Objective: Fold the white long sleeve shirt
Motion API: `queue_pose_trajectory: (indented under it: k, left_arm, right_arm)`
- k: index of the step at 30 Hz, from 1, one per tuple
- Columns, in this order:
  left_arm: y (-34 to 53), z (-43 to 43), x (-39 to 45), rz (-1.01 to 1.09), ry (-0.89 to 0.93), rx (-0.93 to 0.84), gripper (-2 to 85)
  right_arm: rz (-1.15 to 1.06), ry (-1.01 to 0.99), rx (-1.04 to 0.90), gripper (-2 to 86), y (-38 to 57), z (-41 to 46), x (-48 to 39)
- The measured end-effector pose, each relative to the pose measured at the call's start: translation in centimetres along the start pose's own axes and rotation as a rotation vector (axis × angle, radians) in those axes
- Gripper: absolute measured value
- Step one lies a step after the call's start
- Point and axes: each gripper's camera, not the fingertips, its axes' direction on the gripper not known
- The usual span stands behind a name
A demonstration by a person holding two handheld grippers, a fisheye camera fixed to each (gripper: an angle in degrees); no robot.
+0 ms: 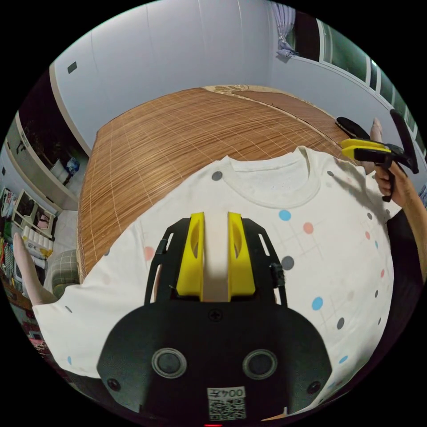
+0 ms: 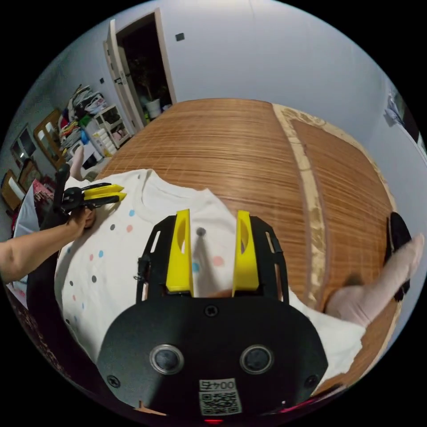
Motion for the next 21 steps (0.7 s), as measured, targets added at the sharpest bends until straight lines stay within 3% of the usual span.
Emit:
queue_pose_trajectory:
  k: [8,16,21]
  left_arm:
    - [-0.1,-0.2,-0.5,-0.001,0.0,-0.003,8.4]
    - [-0.3,-0.4,-1.0,0.002,-0.005,-0.005,8.5]
    - [-0.4,-0.6,-1.4,0.001,-0.005,-0.006,8.5]
  right_arm:
    - [0.251,0.036,-0.074,10.4,6.5,-1.7,7.2]
    - [0.107,0.138,-0.145,5.3,5.6,-0.1,4.7]
    - [0.105,0.316,-0.197,5.6,5.6,0.8,3.9]
